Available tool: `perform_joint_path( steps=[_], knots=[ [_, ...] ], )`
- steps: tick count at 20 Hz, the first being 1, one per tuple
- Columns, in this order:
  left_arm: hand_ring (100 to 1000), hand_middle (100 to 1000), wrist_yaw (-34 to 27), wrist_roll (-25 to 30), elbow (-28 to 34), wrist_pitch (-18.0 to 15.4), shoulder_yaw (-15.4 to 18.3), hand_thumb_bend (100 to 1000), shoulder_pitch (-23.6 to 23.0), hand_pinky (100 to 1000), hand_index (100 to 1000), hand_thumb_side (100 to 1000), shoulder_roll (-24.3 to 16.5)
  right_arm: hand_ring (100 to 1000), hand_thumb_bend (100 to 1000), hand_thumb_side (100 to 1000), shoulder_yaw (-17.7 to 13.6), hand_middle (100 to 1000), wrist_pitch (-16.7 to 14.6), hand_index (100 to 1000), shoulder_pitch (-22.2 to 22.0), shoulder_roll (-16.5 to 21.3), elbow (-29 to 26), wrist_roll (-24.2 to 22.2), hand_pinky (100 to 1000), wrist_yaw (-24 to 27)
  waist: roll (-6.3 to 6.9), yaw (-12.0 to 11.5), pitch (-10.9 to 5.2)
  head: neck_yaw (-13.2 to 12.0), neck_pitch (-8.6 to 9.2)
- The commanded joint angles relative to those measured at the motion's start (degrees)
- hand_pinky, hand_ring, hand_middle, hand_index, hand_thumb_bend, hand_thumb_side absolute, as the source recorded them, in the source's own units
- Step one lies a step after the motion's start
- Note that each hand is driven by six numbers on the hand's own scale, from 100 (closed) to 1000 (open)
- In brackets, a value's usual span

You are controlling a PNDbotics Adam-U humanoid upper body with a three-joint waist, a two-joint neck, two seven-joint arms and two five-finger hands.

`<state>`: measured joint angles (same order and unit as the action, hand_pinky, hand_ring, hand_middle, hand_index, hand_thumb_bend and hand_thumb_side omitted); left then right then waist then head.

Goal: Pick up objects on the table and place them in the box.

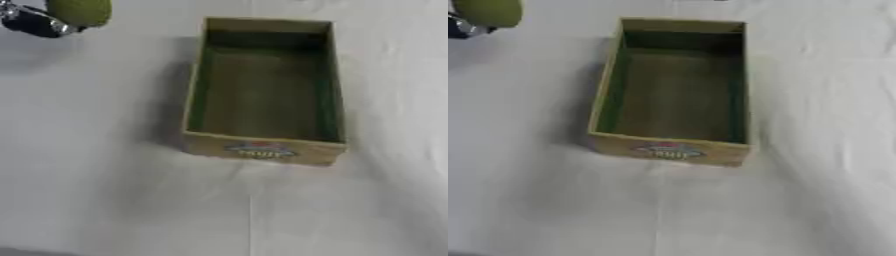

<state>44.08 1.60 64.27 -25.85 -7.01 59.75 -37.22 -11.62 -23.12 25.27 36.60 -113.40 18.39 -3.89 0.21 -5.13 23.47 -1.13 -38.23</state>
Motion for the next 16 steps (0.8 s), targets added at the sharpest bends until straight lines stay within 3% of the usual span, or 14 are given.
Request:
perform_joint_path(
  steps=[1,10,16],
  knots=[
    [363,468,3.46,-2.3,4.42,-1.0,-1.32,584,1.85,161,550,100,1.06,789,100,470,-0.94,626,-0.42,837,1.03,2.67,-1.2,0.8,860,0.31,-0.11,0.17,-2.03,0.07,0.49],
    [374,471,10.03,-5.81,10.68,1.1,-3.83,568,3.52,209,557,100,10.89,778,100,388,-1.9,632,-1.25,830,1.63,4.48,-1.2,3.07,846,-0.44,-0.75,0.71,-2.54,-0.07,0.96],
    [392,481,13.25,-4.95,12.08,1.31,-5.44,585,3.5,243,574,100,14.63,775,100,364,-2.4,635,-1.66,829,1.88,4.92,-1.2,3.74,843,-0.71,-0.67,1.31,-2.76,-0.67,1.07]
  ],
)
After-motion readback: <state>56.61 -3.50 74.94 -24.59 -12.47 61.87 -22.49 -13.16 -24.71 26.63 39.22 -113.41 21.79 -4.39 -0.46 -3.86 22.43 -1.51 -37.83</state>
